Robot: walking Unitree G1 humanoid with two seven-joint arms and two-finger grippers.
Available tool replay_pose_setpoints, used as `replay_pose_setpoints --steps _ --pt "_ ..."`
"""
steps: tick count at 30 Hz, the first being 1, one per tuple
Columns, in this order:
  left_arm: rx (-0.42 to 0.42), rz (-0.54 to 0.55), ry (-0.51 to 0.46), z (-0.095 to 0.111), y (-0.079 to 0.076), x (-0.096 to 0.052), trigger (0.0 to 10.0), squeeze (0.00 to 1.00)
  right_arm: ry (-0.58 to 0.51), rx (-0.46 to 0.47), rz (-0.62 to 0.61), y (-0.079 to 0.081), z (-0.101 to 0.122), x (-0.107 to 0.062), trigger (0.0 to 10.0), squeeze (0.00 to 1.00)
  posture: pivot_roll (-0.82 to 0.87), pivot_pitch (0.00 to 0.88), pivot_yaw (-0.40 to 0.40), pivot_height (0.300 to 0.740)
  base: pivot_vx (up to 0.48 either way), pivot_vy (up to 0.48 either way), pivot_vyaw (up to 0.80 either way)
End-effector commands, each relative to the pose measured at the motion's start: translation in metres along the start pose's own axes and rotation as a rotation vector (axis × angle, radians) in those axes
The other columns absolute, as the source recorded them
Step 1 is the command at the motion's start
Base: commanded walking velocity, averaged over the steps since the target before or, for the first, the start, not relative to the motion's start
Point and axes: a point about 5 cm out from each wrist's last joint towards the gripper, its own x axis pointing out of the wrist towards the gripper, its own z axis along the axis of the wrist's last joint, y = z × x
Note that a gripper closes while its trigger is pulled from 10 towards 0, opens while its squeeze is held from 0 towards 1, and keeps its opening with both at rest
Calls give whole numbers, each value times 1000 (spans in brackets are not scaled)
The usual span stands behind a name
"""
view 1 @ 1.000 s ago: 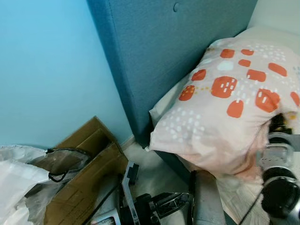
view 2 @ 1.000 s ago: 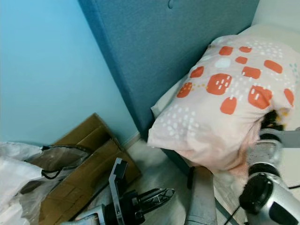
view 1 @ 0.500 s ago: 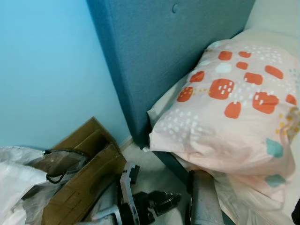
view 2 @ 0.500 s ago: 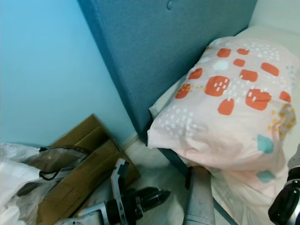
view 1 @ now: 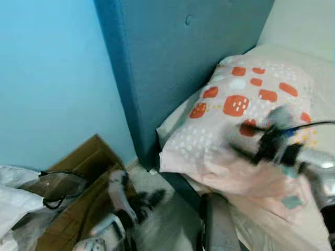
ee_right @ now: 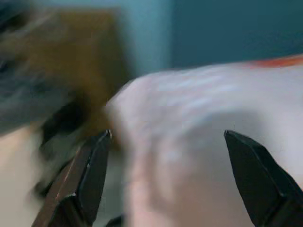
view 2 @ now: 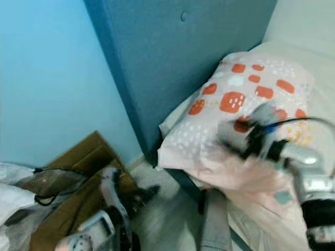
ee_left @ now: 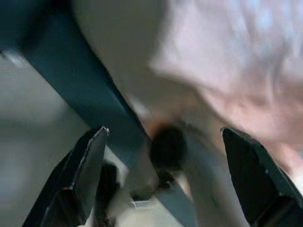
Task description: Clean up the room
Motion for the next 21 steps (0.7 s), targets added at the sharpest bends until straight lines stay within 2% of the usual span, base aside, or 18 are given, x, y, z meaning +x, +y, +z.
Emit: replay_pose_setpoints --steps 1,2,3,4,6,7,8,11,12,14,15,17,18,19,21 --pt "5 94 -21 1 19 -9 10000 0 136 -27 126 13 -12 5 10000 0 -28 176 -23 553 0 0 0" --pt "13 123 -45 5 25 -10 10000 0 235 -59 186 17 -21 8 10000 0 -30 173 -26 553 0 0 0" --pt "13 123 -45 5 25 -10 10000 0 235 -59 186 17 -21 8 10000 0 -30 173 -26 553 0 0 0" --pt "27 156 -67 9 34 -12 10000 0 414 -175 252 23 -34 14 10000 0 -35 169 -30 553 0 0 0" --pt "27 156 -67 9 34 -12 10000 0 414 -175 252 23 -34 14 10000 0 -35 169 -30 553 0 0 0" --pt "32 164 -78 10 35 -13 10000 0 497 -364 192 22 -41 38 10000 0 -33 170 -38 553 0 0 0" --pt "34 165 -83 10 35 -12 10000 0 511 -426 165 22 -41 47 10000 0 -34 170 -38 553 0 0 0" --pt "36 166 -87 9 35 -12 10000 0 515 -455 146 23 -40 51 10000 0 -34 170 -38 553 0 0 0" --pt "38 160 -90 9 34 -11 10000 0 510 -511 94 22 -39 60 10000 0 -35 170 -40 553 0 0 0" --pt "38 160 -90 9 34 -11 10000 0 510 -511 94 22 -39 60 10000 0 -35 170 -40 553 0 0 0" --pt "49 143 -102 7 29 -9 10000 0 484 -613 11 26 -34 78 10000 0 -35 189 -42 553 0 0 0" --pt "49 143 -102 7 29 -9 10000 0 484 -613 11 26 -34 78 10000 0 -35 189 -42 553 0 0 0" --pt "51 137 -106 7 27 -8 10000 0 468 -652 -11 28 -32 84 10000 0 -35 189 -42 553 0 0 0" --pt "51 137 -106 7 27 -8 10000 0 468 -652 -11 28 -32 84 10000 0 -35 189 -42 553 0 0 0" --pt "49 121 -115 5 22 -9 10000 0 405 -839 -77 29 -18 101 10000 0 -29 224 -45 553 0 0 0"
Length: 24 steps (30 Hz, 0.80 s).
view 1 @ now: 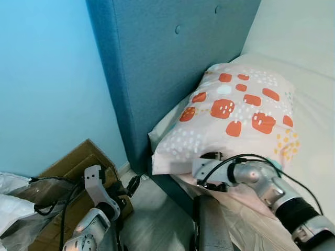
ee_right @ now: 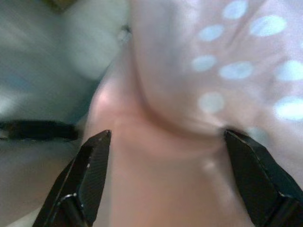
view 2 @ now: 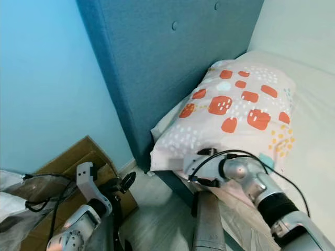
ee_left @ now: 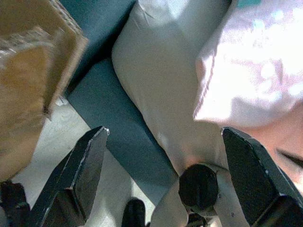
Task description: Clean up the room
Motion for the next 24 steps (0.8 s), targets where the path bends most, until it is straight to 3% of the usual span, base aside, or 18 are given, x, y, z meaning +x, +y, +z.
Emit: replay_pose_setpoints --steps 1,3,4,8,13,18,21,24 --pt "2 0 10 -6 0 -4 10000 0 -24 -93 -64 -5 9 5 10000 0 -29 224 -45 553 0 0 0" --pt "2 -4 7 -7 -1 -5 10000 0 -40 -141 -116 -11 15 7 10000 0 -27 229 -45 553 0 0 0" --pt "2 -8 2 -8 -2 -9 10000 0 -52 -214 -188 -21 22 11 10000 0 -21 249 -49 553 0 0 0" --pt "2 -8 2 -8 -2 -9 10000 0 -52 -214 -188 -21 22 11 10000 0 -21 249 -49 553 0 0 0" --pt "3 -14 -6 -8 -6 -16 10000 0 14 -338 -204 -24 14 19 10000 0 -4 275 -55 553 0 0 0" --pt "3 -17 -6 -8 -8 -19 10000 0 66 -354 -182 -23 6 20 10000 0 7 297 -61 553 0 0 0" --pt "1 -20 -2 -9 -10 -25 10000 0 164 -319 -54 -8 -14 24 10000 0 9 308 -64 553 0 0 0" --pt "1 -20 -2 -9 -11 -26 10000 0 171 -317 -62 -6 -15 25 10000 0 15 315 -65 553 0 0 0"
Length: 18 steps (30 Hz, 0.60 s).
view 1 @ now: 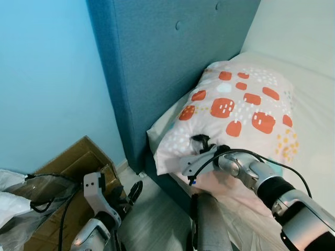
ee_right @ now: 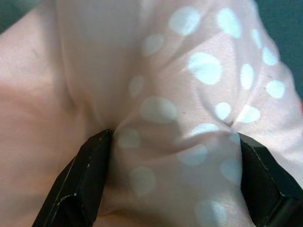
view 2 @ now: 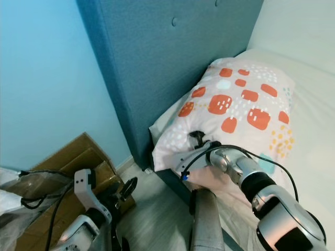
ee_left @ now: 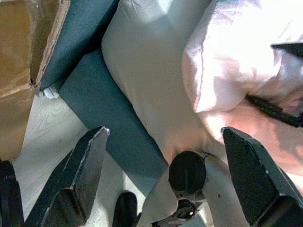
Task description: Clean up the room
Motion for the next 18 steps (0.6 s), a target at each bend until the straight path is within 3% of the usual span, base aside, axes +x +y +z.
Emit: replay_pose_setpoints --steps 1,5,10,11,14,16,18 --pt "-8 13 15 -4 -1 -4 10000 0 42 -2 38 15 -8 0 10000 0 23 323 -63 553 0 0 0" --pt "-13 11 15 -3 -4 -9 10000 0 96 15 -99 -4 -13 3 10000 0 34 331 -52 553 0 0 0" --pt "-13 10 15 -2 -4 -10 10000 0 100 15 -106 -6 -13 3 10000 0 34 331 -52 553 0 0 0" --pt "-14 5 14 -1 -6 -10 10000 0 102 12 -112 -8 -13 4 0 0 41 331 -47 553 0 0 0" --pt "-15 0 13 0 -8 -10 10000 0 108 10 -130 -12 -15 3 0 0 41 331 -47 553 0 0 0" --pt "-13 -7 12 1 -10 -11 10000 0 126 50 -196 -26 -17 3 0 0 43 338 -48 553 0 0 0" --pt "-13 -7 12 1 -10 -11 10000 0 126 50 -196 -26 -17 3 0 0 43 338 -48 553 0 0 0"
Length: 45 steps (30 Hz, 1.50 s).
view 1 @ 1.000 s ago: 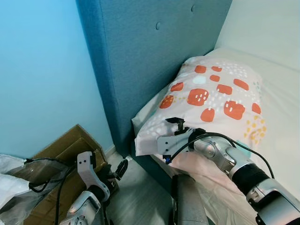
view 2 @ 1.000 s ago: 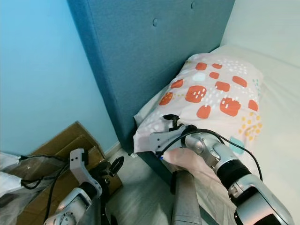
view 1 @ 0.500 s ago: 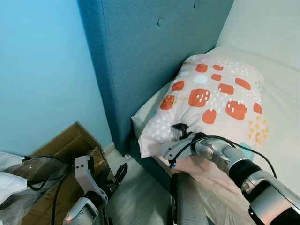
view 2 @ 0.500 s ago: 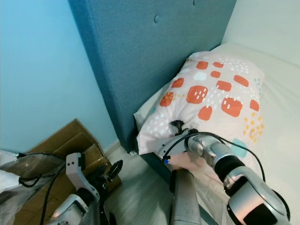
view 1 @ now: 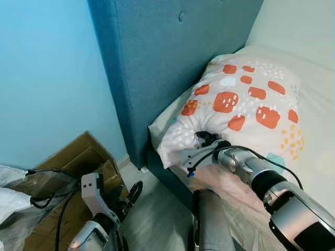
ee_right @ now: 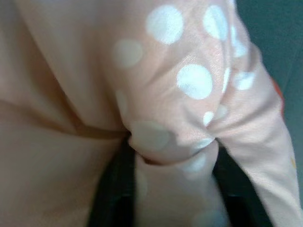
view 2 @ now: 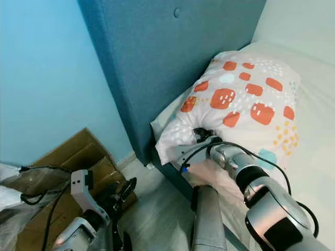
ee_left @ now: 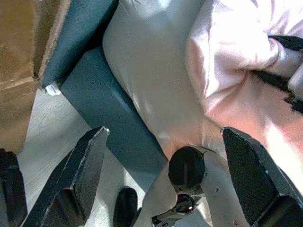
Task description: Clean up the room
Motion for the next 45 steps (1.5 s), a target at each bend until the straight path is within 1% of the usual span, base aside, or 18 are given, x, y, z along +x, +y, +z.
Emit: replay_pose_setpoints --steps 1,2,5,6,8,10,12,15,22,23,25,27,29,33,34,37,38,45 --pt "-21 13 26 -6 -1 -5 10000 0 59 71 -60 -10 -8 0 0 0 54 343 -45 553 0 0 0" --pt "-21 13 26 -6 -1 -5 10000 0 59 71 -60 -10 -8 0 0 0 54 343 -45 553 0 0 0" --pt "-19 8 31 -6 -4 -8 10000 0 104 169 -175 -32 -12 1 0 0 68 348 -39 553 0 0 0" --pt "-19 7 34 -6 -6 -11 10000 0 145 278 -273 -50 -18 0 0 0 75 350 -38 553 0 0 0" --pt "-19 6 36 -6 -6 -11 10000 0 158 319 -303 -55 -20 0 0 0 75 350 -38 553 0 0 0" --pt "-19 4 39 -6 -7 -12 10000 0 201 483 -406 -71 -30 -5 0 0 75 350 -37 553 0 0 0" --pt "-19 4 39 -6 -7 -12 10000 0 201 483 -406 -71 -30 -5 0 0 75 350 -37 553 0 0 0" --pt "-20 -8 43 -6 -11 -9 10000 0 253 653 -578 -102 -46 -16 0 0 76 348 -35 553 0 0 0" --pt "-20 -20 46 -5 -15 -7 10000 0 208 752 -731 -139 -47 -26 0 0 81 344 -35 553 0 0 0" --pt "-21 -19 48 -6 -15 -8 10000 0 146 796 -693 -140 -34 -19 0 0 78 344 -36 553 0 0 0" --pt "-21 -19 48 -6 -15 -8 10000 0 146 796 -693 -140 -34 -19 0 0 78 344 -36 553 0 0 0" --pt "-24 -16 49 -7 -16 -8 10000 0 -4 859 -545 -124 3 0 0 0 70 345 -42 553 0 0 0" --pt "-27 -15 50 -8 -16 -8 10000 0 -108 849 -418 -105 39 14 0 0 65 347 -44 553 0 0 0" --pt "-30 -15 51 -9 -16 -8 10000 0 -163 817 -346 -92 59 20 0 0 62 349 -44 553 0 0 0" --pt "-34 -13 54 -11 -16 -8 10000 0 -196 795 -275 -73 77 24 3490 0 58 351 -47 553 0 0 0" --pt "-36 -13 55 -11 -16 -8 10000 0 -203 794 -259 -67 82 25 3490 0 58 351 -47 553 0 0 0" --pt "-39 -11 55 -12 -17 -8 10000 0 -192 836 -271 -63 83 26 10000 0 57 351 -48 553 0 0 0" --pt "-39 -10 53 -12 -17 -7 10000 0 -150 871 -317 -66 73 25 10000 0 53 346 -50 553 0 0 0"
